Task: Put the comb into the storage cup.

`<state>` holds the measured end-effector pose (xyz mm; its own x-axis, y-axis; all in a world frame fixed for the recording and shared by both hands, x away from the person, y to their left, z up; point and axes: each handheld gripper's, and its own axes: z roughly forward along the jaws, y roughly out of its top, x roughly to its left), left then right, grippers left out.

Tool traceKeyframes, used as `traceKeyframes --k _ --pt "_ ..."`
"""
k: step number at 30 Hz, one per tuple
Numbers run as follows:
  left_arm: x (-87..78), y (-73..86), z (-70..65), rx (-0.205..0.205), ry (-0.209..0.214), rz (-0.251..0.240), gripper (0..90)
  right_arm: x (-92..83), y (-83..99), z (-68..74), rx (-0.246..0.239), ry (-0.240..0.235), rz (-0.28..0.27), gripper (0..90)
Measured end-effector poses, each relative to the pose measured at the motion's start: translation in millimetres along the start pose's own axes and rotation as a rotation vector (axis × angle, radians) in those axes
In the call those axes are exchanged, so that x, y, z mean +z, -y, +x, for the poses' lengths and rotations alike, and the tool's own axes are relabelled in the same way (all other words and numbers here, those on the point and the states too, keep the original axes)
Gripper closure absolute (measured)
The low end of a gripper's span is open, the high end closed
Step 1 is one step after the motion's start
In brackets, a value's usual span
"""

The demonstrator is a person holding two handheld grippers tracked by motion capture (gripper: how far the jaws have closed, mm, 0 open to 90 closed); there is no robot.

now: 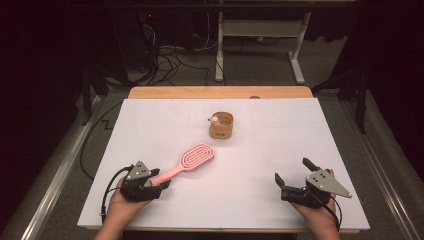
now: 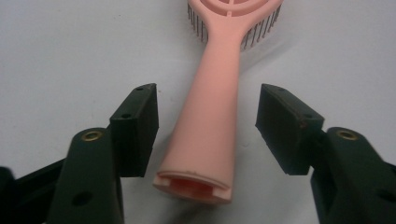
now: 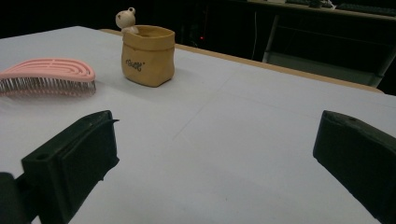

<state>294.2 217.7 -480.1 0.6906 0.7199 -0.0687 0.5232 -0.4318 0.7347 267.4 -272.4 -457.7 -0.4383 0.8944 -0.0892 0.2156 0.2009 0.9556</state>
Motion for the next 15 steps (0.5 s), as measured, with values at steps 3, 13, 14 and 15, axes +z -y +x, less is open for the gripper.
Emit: traceKeyframes --k 3,13,14,15 --pt "1.8 -1.1 1.1 0.000 0.008 0.006 46.5 0.1 0.5 0.6 -0.004 0.001 0.004 0.5" --pt "3.9 -3.8 -4.7 0.073 0.011 0.024 62.9 -0.1 0.9 1.5 -0.013 0.006 0.008 0.5" --pt "3.8 -4.0 -5.1 0.076 0.011 0.025 62.9 -0.1 0.9 1.5 -0.013 0.006 0.008 0.5" --pt "3.5 -4.5 -5.4 0.082 0.007 0.029 63.0 -0.3 0.8 1.3 -0.013 0.007 0.007 0.4"
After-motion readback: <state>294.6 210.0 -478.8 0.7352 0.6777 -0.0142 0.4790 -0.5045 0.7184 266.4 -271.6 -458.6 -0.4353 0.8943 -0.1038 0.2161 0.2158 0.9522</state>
